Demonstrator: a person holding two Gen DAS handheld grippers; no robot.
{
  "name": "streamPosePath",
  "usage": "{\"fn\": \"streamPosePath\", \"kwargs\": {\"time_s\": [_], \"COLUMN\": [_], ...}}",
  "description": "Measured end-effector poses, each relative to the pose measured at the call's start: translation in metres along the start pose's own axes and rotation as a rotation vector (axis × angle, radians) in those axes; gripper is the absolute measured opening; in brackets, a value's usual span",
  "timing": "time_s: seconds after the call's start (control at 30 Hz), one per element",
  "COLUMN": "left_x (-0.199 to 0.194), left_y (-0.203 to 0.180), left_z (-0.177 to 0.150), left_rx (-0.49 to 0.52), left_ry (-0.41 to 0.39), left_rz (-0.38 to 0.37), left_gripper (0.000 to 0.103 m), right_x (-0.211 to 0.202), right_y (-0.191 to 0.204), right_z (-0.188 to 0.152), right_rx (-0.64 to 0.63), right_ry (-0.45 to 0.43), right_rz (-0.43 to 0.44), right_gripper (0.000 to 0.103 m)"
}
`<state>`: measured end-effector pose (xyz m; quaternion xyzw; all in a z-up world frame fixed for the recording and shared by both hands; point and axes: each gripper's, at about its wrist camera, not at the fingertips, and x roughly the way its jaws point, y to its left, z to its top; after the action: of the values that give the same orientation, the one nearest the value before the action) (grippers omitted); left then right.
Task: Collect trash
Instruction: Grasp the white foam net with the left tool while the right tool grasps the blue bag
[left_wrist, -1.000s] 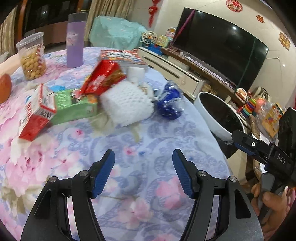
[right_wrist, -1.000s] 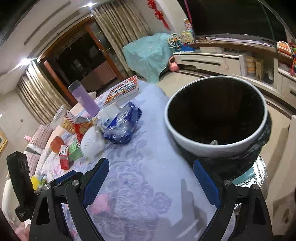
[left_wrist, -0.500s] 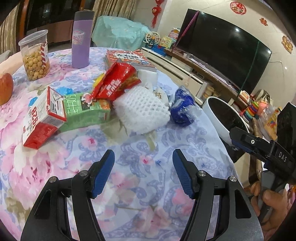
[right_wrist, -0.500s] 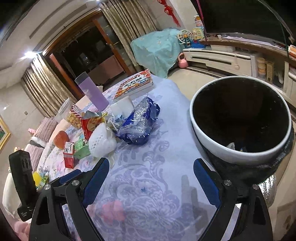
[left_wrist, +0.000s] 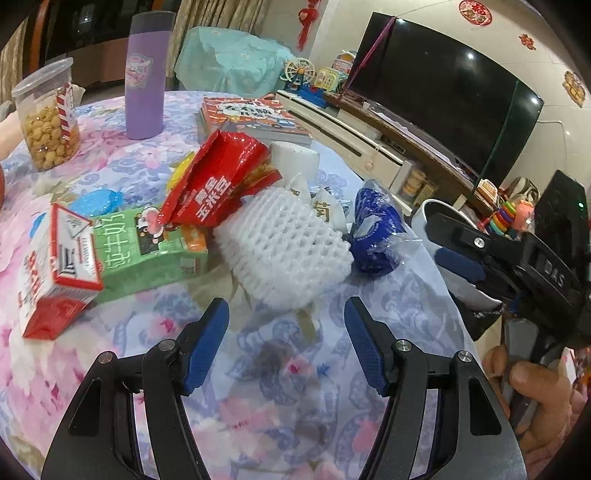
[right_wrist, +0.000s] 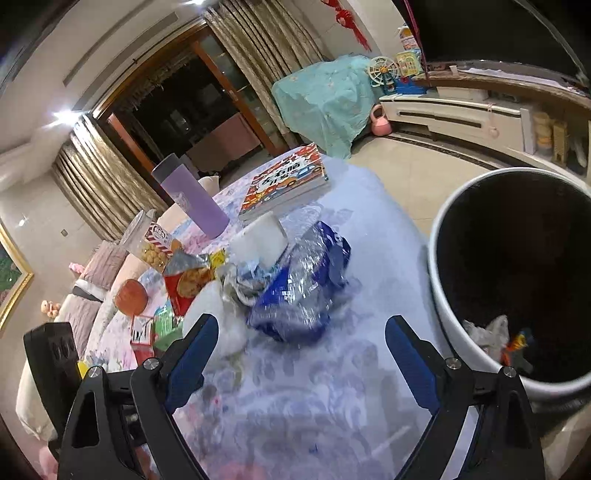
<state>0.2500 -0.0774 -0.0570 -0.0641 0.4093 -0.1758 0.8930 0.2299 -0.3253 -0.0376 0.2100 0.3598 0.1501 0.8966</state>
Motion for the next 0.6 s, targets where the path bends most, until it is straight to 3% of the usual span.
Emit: {"fn": "streamPosePath", "kwargs": {"time_s": [0.13, 0.17, 0.23, 0.27, 0.3, 0.37, 0.6], "left_x": [0.009, 0.011, 0.014, 0.016, 0.017, 0.016, -0.002], "left_y": [0.002, 0.001, -0.001, -0.003, -0.005, -0.008, -0.01], "left_z": [0.003, 0.004, 0.006, 0.006, 0.006, 0.004, -0.003], "left_rx": [-0.011, -0.009, 0.0, 0.013, 0.021, 0.035, 0.047], "left_ry": [0.011, 0.011, 0.013, 0.015, 0.019, 0.017, -0.014], "left_rz": [-0.018, -0.022, -0.039, -0.052, -0.054, -0.057, -0.069], "left_gripper": [0.065, 0.06, 0.041, 0.023, 0.015, 0.012, 0.007], "right_x": [0.021, 0.024, 0.036, 0.039, 0.043, 0.046, 0.031], "right_y": [-0.005, -0.005, -0.008, -0.008, -0.01, -0.01, -0.01], "right_z": [0.006, 0.006, 0.006, 0.006, 0.005, 0.003, -0.006], "right_rx": [0.023, 0.028, 0.043, 0.048, 0.053, 0.057, 0.037], "right_ry": [0.02, 0.026, 0.051, 0.059, 0.066, 0.073, 0.066], "right_rz": [0.019, 0.022, 0.034, 0.04, 0.051, 0.062, 0.084], "right_gripper": [0.084, 0.08, 0.073, 0.067, 0.063, 0.046, 0.037]}}
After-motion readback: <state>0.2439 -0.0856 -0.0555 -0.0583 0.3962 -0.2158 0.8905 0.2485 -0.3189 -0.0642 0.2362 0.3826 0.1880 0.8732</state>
